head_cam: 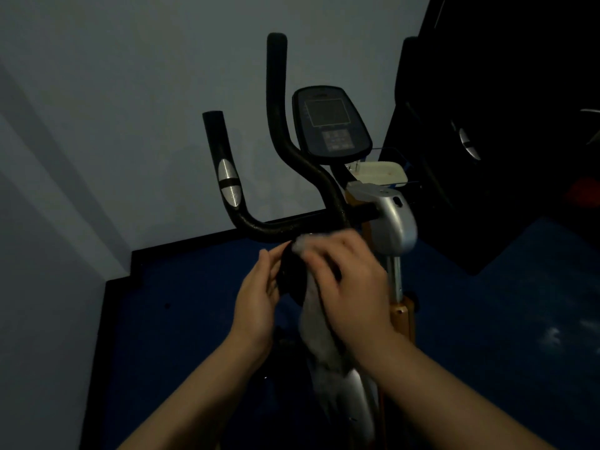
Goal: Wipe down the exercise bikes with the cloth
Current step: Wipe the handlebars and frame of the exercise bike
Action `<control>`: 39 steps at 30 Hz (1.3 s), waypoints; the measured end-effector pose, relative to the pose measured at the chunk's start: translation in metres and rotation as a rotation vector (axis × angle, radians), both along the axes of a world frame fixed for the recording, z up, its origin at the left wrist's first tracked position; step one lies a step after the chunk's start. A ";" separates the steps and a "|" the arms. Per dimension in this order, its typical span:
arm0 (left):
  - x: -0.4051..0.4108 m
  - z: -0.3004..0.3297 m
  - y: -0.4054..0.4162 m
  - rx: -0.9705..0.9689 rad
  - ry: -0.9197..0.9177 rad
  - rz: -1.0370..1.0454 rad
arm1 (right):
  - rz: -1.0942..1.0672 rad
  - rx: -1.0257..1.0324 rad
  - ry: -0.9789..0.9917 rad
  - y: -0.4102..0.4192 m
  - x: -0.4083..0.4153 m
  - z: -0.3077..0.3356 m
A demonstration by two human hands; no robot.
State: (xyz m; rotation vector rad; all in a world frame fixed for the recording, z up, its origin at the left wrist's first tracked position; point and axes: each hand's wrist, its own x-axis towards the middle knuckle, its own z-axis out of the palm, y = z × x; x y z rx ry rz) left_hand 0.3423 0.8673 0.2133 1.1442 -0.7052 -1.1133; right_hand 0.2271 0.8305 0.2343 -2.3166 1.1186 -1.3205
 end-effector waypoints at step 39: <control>-0.007 0.011 -0.025 0.052 -0.524 0.128 | -0.012 0.058 0.409 -0.054 0.010 0.027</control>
